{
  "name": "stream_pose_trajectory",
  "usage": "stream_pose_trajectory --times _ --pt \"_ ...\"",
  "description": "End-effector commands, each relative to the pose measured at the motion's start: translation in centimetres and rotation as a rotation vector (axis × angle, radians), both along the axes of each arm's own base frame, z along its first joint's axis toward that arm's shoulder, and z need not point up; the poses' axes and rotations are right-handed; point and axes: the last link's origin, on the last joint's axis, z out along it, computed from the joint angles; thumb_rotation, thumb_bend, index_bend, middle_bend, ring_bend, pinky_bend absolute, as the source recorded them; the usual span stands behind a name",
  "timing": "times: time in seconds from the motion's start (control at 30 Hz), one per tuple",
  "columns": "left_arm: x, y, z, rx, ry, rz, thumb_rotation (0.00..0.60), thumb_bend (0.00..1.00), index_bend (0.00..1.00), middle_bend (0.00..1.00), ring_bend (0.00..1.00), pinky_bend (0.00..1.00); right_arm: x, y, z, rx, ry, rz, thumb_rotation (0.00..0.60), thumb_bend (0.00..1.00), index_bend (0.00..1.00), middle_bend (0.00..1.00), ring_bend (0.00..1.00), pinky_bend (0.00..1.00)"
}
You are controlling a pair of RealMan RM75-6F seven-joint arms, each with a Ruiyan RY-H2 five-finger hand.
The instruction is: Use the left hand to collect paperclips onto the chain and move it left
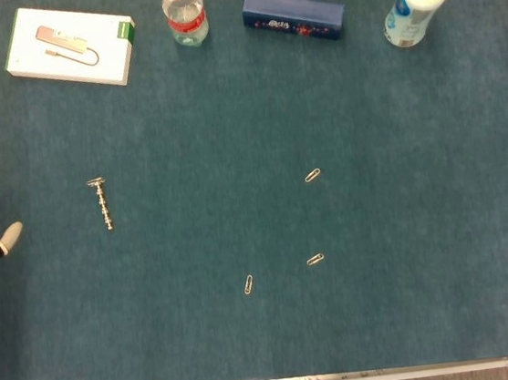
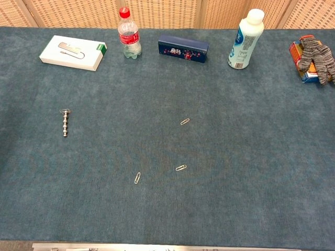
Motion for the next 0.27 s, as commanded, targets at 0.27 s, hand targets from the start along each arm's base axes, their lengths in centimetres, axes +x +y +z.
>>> stream_pose_trajectory --times 0.27 --pt "-0.15 -0.25 -0.32 -0.037 0.040 0.019 0.600 0.00 0.33 0.10 0.02 0.16 0.31 -0.49 0.13 0.013 -0.003 0.014 0.600 0.36 0.53 0.35 0.25 0.22"
